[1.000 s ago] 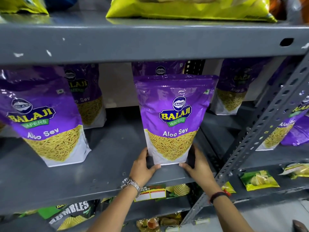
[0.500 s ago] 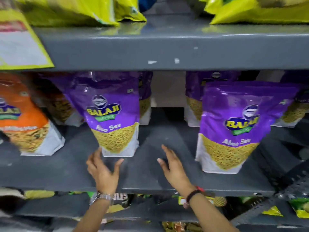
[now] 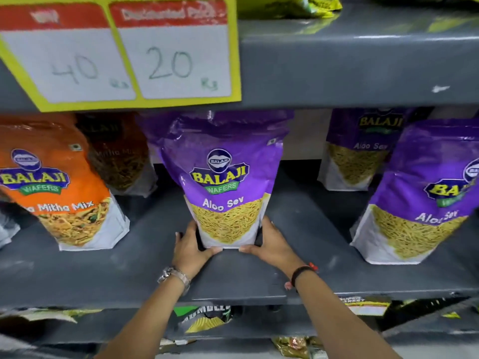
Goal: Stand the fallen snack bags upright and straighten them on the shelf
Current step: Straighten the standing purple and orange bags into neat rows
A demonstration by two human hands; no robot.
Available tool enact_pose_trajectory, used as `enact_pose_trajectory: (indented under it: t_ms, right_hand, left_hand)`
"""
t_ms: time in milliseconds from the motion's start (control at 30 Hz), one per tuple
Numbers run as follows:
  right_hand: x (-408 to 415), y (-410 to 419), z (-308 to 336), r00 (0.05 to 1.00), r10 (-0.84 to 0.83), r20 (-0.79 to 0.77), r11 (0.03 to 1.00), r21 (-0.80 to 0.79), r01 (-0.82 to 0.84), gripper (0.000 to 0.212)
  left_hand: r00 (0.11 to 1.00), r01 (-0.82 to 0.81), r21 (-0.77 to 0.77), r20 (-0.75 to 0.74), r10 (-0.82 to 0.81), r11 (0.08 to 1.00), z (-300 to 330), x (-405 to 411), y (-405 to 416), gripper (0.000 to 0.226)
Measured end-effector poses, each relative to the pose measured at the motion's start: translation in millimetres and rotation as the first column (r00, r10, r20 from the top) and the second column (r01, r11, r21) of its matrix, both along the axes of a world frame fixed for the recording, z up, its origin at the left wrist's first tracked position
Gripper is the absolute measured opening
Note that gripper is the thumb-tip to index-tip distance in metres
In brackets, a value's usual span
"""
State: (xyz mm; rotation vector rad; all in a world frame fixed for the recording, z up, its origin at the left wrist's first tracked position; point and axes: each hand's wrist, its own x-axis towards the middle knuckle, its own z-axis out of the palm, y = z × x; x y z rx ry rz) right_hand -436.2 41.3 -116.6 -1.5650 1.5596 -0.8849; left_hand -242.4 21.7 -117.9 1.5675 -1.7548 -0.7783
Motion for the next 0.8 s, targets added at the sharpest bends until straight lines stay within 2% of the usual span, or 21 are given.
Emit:
enact_pose_trajectory:
  t_ms: [200,333,433,667,800]
  right_hand:
    - [-15.0,33.8,1.9,1.000,-0.021,0.000,1.000,0.006,0.021,0.079]
    - [-17.7,46.7,0.1,0.990,-0.070,-0.127,0.996,-0.066,0.062,0.078]
    - [-13.9,50.5,-2.0,0.972,-0.140,-0.189,0.985,-0.123,0.118,0.067]
    - [-16.2,52.5,-5.2,0.979,-0.161,-0.129,0.981,-0.127,0.145,0.059]
    - [-16.1,53.8,-4.9,0.982,-0.154,-0.109,0.983,-0.117,0.141,0.063]
  left_hand:
    - [0.995,0.039,-0.104,0.099,-0.029,0.994,-9.1,-8.8,24.6,0.065]
    - [0.989,0.017,-0.123,0.147,0.001,0.992,-13.6,-11.8,32.1,0.077]
    - [0.980,-0.006,-0.088,0.199,0.024,0.996,-15.5,-12.2,33.0,0.080]
    - [0.977,0.001,-0.073,0.212,0.014,0.997,-17.9,-11.9,33.4,0.077]
    - [0.974,-0.011,-0.064,0.225,0.025,0.998,-19.3,-12.5,33.0,0.078]
